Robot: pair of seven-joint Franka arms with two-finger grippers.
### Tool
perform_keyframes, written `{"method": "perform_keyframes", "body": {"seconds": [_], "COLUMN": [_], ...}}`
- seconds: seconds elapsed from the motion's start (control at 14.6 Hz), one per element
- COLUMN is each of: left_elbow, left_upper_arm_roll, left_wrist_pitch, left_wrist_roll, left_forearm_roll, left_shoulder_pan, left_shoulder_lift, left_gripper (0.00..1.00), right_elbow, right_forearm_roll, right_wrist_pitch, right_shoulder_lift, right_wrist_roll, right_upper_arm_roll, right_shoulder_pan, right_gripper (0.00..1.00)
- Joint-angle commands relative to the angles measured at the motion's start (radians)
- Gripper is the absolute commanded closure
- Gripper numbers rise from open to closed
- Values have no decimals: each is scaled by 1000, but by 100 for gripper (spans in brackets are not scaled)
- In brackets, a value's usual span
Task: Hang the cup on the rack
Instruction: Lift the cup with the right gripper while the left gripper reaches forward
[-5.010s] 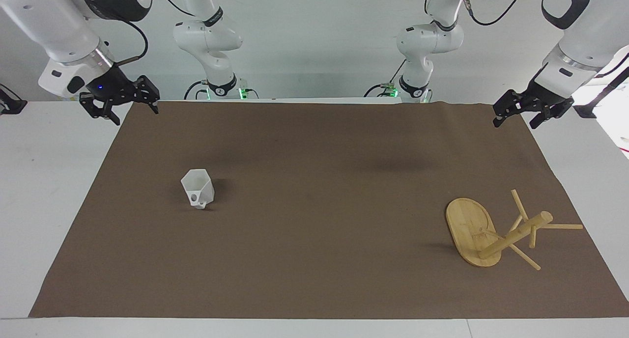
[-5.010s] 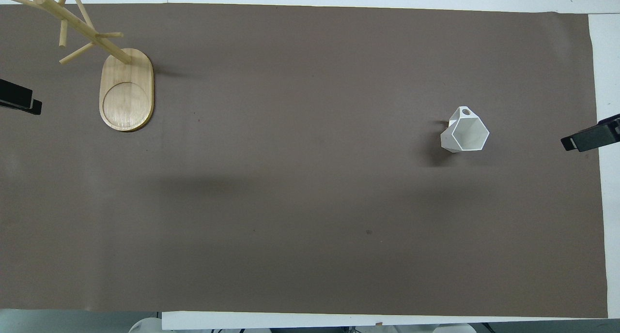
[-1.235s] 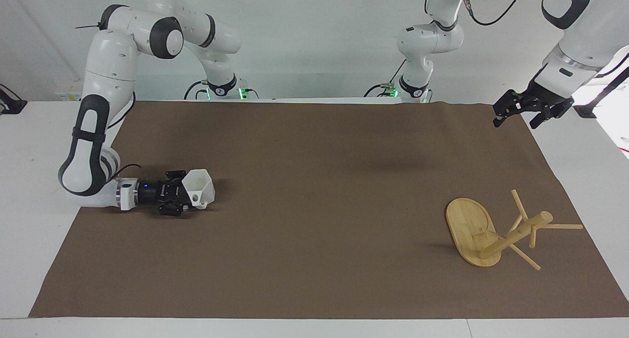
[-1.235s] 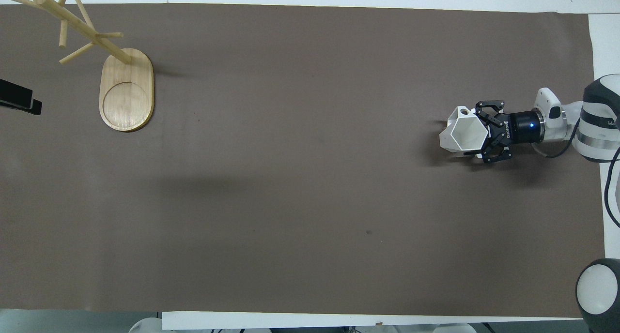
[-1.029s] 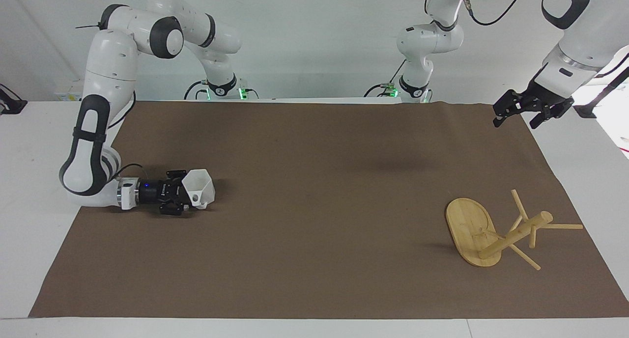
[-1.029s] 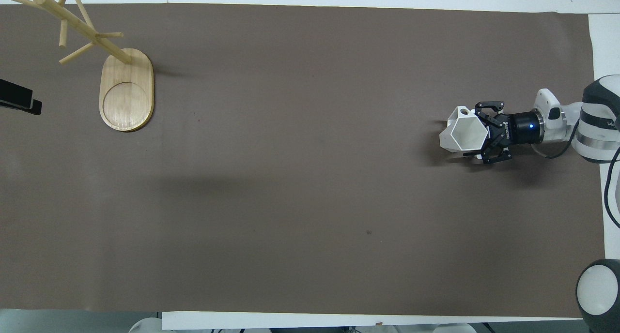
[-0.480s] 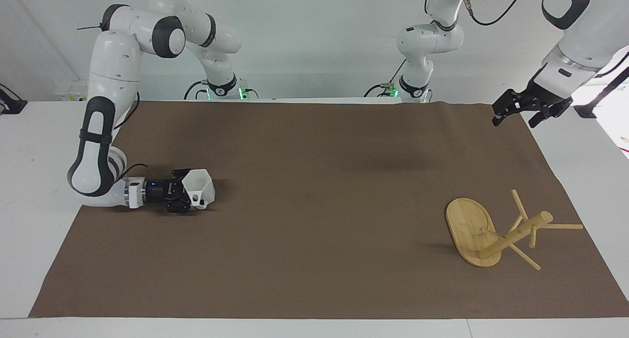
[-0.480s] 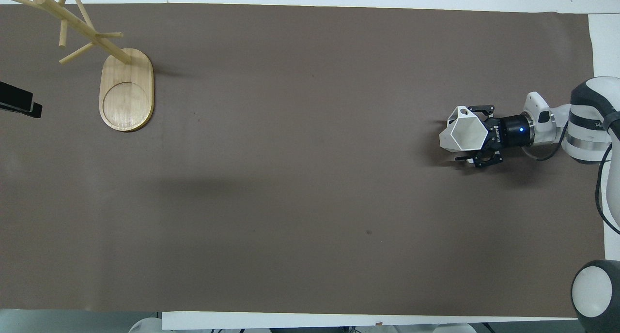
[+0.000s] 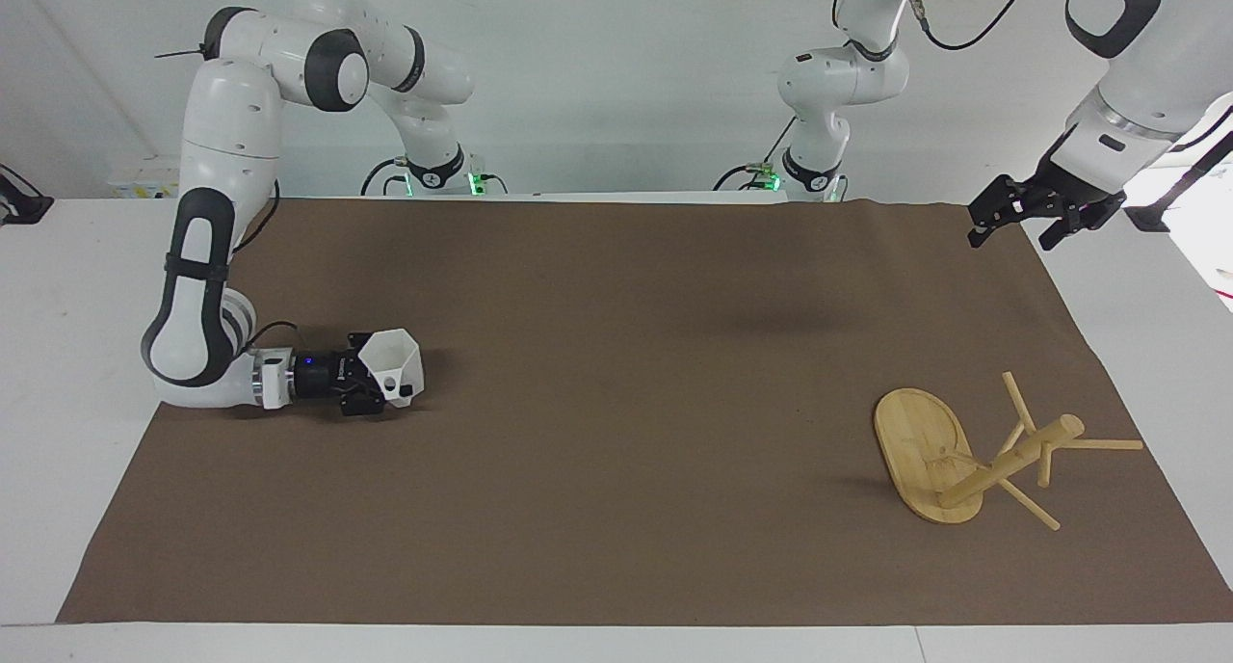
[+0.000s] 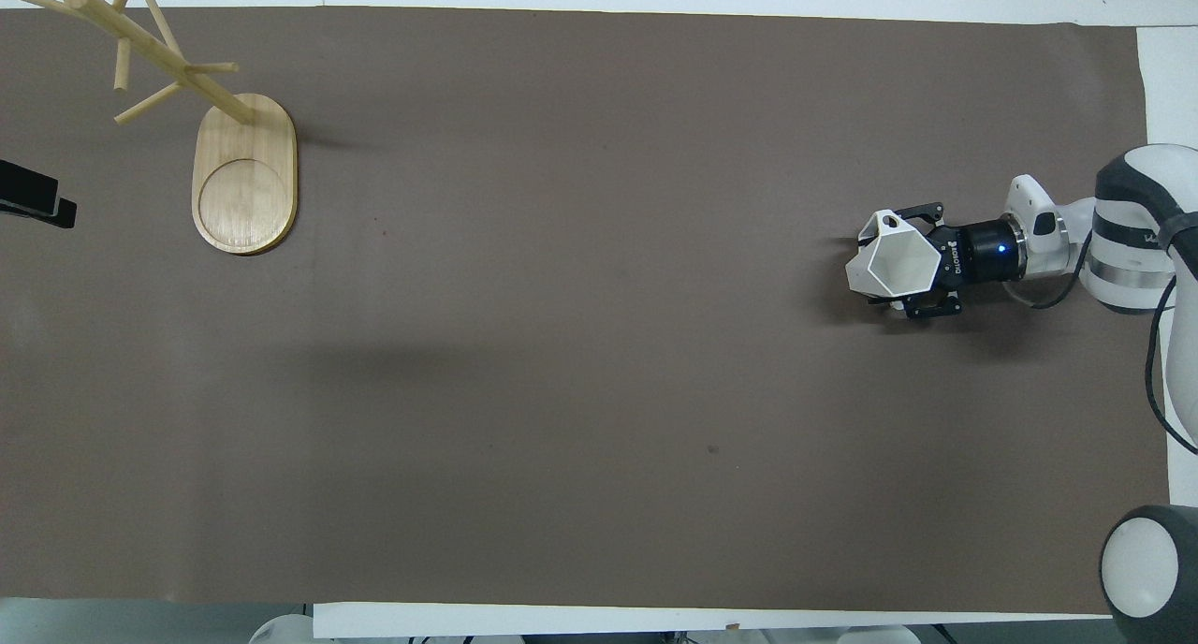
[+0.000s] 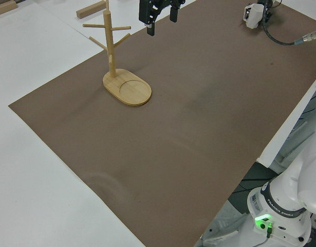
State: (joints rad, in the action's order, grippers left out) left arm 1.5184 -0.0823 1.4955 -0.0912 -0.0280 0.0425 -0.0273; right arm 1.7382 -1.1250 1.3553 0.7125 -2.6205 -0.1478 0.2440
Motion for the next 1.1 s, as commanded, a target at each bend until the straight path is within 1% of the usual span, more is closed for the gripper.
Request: {"method": "perform_keyframes", "body": {"seconds": [0.0, 0.07, 0.14, 0.27, 0.34, 0.41, 0.55, 0.75, 0.89, 0.96, 1.03], "left_elbow": [29, 29, 29, 28, 26, 28, 29, 42, 54, 54, 54], "left_upper_arm_roll": [-13, -13, -13, -13, -13, -17, -19, -20, -20, -20, -20], "left_wrist_pitch": [3, 2, 5, 12, 23, 46, 55, 84, 132, 162, 189], "left_wrist_roll": [-2, -2, 1, 10, 39, 91, 175, 295, 416, 485, 555], "left_forearm_roll": [0, 0, 0, 0, 2, 5, 13, 13, 13, 13, 14], "left_shoulder_pan": [17, 17, 17, 16, 7, -3, -59, -121, -188, -225, -260], "left_shoulder_lift": [26, 26, 26, 23, 21, 20, 20, 21, 1, -22, -40], "left_gripper": [0, 0, 0, 0, 0, 0, 0, 0, 0, 0, 0], "right_elbow": [35, 37, 38, 38, 38, 38, 38, 35, 26, 17, 12], "right_forearm_roll": [-56, -59, -73, -142, -188, -249, -359, -507, -571, -582, -584], "right_wrist_pitch": [22, 37, 54, 111, 142, 175, 272, 387, 477, 535, 601], "right_shoulder_lift": [-34, -60, -85, -128, -143, -153, -179, -185, -186, -197, -218], "right_wrist_roll": [25, 54, 101, 186, 230, 275, 322, 401, 463, 505, 534], "right_upper_arm_roll": [2, 1, 2, 2, 2, 2, 2, 1, 1, 1, 1], "right_shoulder_pan": [-21, -53, -74, -149, -185, -243, -351, -503, -592, -645, -678], "right_gripper": [80, 83, 83, 83, 83, 82, 83, 83, 83, 83, 83]}}
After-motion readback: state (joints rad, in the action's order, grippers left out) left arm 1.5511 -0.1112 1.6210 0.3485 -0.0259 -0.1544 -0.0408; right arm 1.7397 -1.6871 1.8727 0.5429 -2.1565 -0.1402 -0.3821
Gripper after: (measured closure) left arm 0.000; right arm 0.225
